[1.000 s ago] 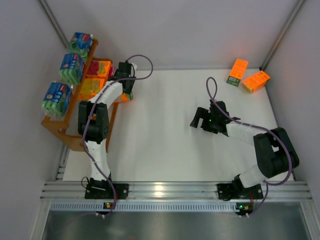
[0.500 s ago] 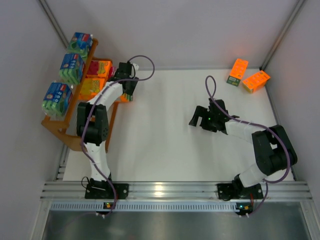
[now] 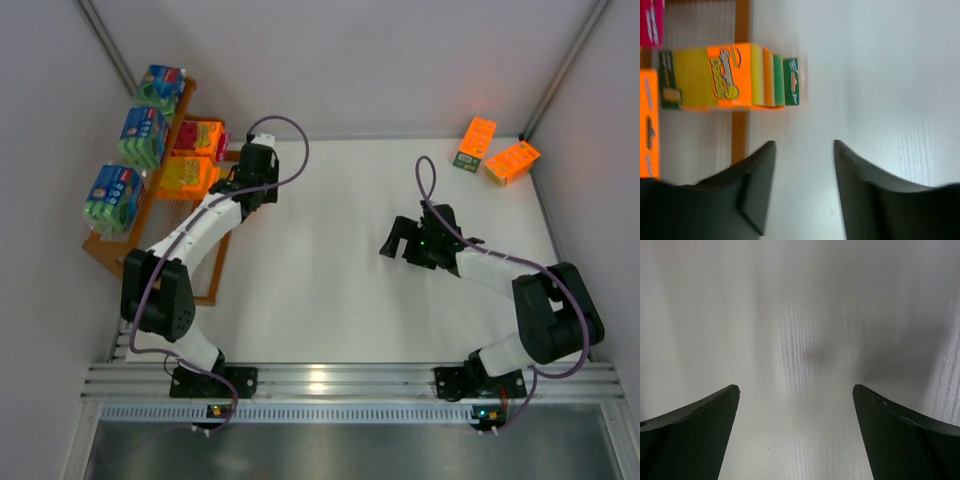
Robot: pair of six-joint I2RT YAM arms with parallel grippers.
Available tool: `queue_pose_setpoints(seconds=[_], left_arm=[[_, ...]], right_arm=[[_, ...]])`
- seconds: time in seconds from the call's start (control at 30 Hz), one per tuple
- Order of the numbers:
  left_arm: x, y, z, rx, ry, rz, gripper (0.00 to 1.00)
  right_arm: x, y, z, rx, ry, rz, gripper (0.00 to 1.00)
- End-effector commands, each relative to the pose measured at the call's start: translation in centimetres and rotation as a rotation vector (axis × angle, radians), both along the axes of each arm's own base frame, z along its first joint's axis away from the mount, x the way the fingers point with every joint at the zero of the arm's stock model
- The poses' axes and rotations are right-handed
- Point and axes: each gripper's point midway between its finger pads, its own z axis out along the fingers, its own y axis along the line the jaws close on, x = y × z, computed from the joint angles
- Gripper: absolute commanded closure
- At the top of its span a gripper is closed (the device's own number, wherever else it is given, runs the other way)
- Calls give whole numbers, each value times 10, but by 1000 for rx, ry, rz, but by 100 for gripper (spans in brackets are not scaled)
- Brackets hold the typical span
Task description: Place and organize the cleaning sponges onto the shelf
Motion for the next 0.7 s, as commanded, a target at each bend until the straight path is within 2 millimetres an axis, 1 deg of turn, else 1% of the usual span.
queue_pose_setpoints(seconds=[0.0, 0.03, 0.07, 0.1, 0.2, 0.23, 0.37, 0.43, 0.47, 0.53, 0.57, 0.6, 0.63, 0.67], left_arm=[[-22, 7, -25, -167, 15, 192, 53], [-25, 9, -27, -187, 5, 217, 61], [-34, 13, -44, -183, 31, 248, 65], [-37, 15, -50, -201, 28, 286, 71], [-38, 23, -62, -178, -10, 331, 78], [-38, 34, -65, -138, -30, 378, 81], [-28, 53, -74, -31, -62, 429, 84], [-19, 58, -78, 27, -53, 430, 85], [-17, 70, -77, 80, -61, 462, 85], [-7, 76, -81, 130, -49, 464, 87], [-5, 85, -82, 182, -38, 467, 91], [-2, 87, -93, 222, -6, 450, 94], [5, 89, -90, 250, -6, 439, 96], [6, 94, -91, 313, 13, 418, 100]], right_arm=[[7, -2, 17, 24, -69, -9, 0], [6, -2, 18, 26, -68, -6, 1], [6, -1, 18, 26, -68, -4, 1], [6, -1, 18, 25, -71, 2, 0], [4, -1, 17, 25, -69, 10, 1], [4, 0, 19, 26, -74, 12, 1], [4, -1, 19, 24, -75, 13, 1], [5, -1, 19, 24, -74, 8, 1], [5, -1, 19, 25, -75, 5, 1], [5, -2, 17, 23, -72, 2, 0], [6, -1, 17, 23, -72, 2, 1], [6, -2, 16, 20, -68, 1, 1], [6, -2, 14, 16, -60, 0, 1], [7, -1, 14, 16, -60, 2, 1]])
